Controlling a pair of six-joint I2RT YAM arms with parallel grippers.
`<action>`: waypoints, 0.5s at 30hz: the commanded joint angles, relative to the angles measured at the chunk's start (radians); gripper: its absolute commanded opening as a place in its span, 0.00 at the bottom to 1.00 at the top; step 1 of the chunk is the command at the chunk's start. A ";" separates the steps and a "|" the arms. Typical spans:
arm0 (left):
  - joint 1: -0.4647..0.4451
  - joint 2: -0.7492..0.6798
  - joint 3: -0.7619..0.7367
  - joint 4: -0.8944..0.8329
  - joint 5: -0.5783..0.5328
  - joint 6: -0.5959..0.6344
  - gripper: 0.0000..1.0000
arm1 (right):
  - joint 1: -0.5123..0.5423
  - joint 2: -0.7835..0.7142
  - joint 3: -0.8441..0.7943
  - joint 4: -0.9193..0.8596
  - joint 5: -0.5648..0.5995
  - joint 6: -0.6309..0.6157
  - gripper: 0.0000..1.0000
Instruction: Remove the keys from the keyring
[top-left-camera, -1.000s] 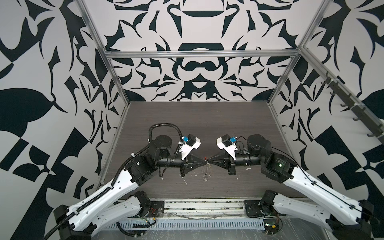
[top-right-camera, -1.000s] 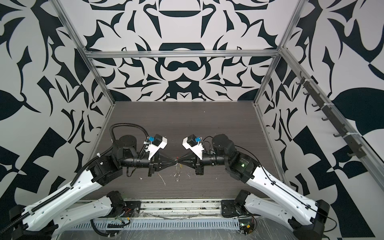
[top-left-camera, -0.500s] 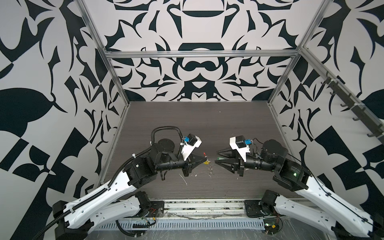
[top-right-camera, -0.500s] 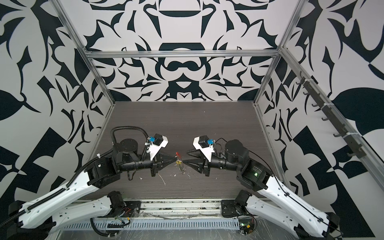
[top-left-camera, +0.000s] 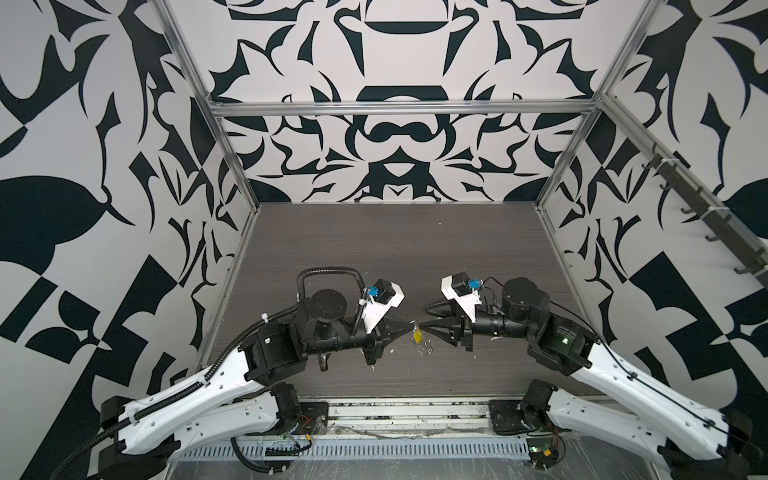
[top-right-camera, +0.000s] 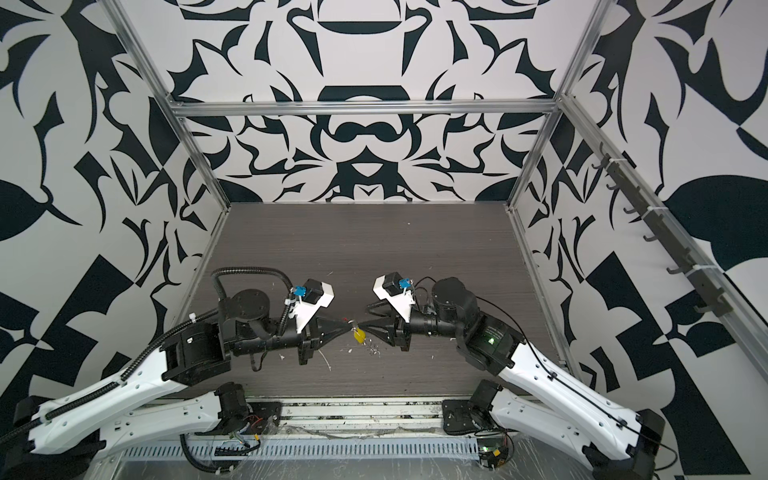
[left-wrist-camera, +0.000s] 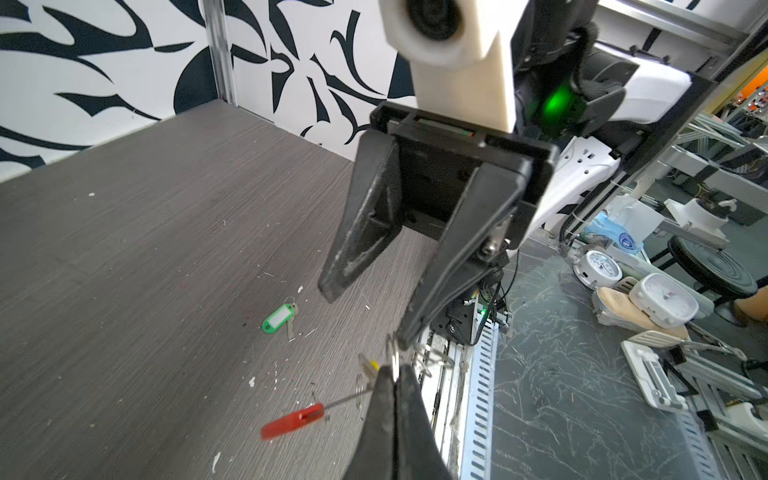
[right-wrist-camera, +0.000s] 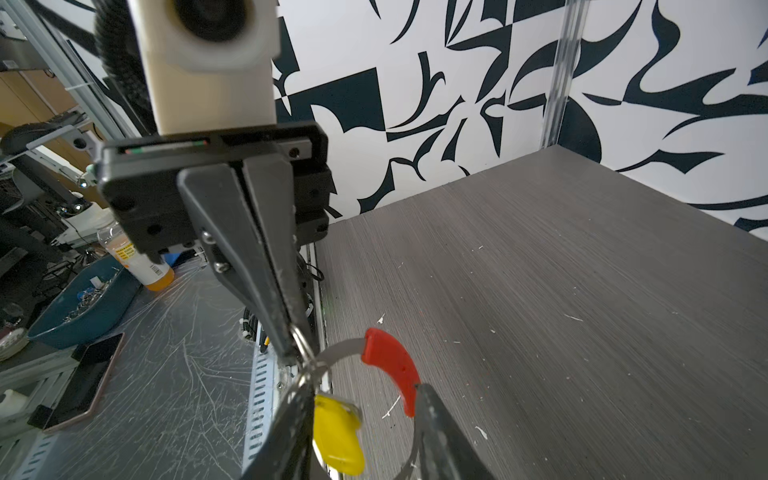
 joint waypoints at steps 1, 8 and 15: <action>-0.004 -0.046 -0.013 0.038 0.018 0.044 0.00 | 0.005 -0.024 -0.018 0.061 -0.022 -0.020 0.45; -0.004 -0.076 -0.027 0.055 0.081 0.073 0.00 | 0.006 0.008 -0.006 0.082 -0.164 0.006 0.50; -0.005 -0.085 -0.027 0.059 0.136 0.087 0.00 | 0.006 -0.006 -0.006 0.118 -0.156 0.026 0.54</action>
